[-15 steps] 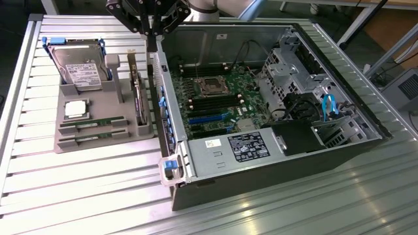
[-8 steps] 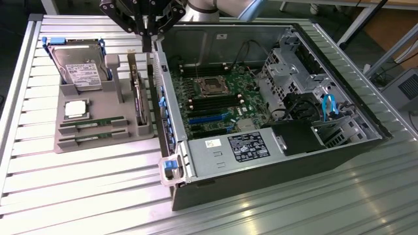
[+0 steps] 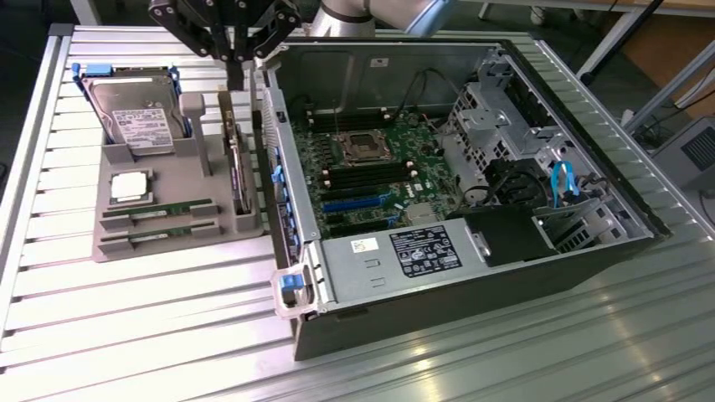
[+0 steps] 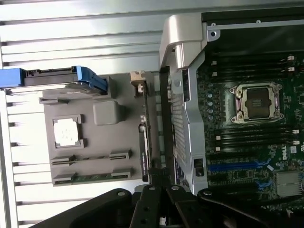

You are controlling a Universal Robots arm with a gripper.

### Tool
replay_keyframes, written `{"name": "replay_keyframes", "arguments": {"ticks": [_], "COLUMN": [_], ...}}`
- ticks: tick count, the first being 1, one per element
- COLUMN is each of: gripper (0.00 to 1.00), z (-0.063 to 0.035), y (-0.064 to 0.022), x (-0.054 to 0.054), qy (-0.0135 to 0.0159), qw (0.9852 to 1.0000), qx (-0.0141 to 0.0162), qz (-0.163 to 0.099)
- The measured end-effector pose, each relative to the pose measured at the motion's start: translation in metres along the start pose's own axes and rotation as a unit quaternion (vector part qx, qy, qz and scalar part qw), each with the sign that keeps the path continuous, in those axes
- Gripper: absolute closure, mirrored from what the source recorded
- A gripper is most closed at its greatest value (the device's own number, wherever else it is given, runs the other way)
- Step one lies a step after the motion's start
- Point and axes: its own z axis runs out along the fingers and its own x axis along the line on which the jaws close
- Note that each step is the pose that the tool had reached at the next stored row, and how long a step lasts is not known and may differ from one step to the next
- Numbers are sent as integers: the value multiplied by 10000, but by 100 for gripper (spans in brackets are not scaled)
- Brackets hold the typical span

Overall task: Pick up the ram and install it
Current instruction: 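Reach for the ram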

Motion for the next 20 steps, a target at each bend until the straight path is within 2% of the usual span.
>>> {"name": "replay_keyframes", "arguments": {"ticks": [5, 9, 14, 20], "gripper": [90, 90, 90, 90], "z": [-3, -7, -5, -5], "y": [-8, -18, -60, -199], "x": [104, 233, 246, 236], "qy": [-3, -9, -9, -9], "qw": [10000, 10000, 10000, 10000], "qx": [0, -1, -1, 5], "qz": [1, 0, 0, 0]}}
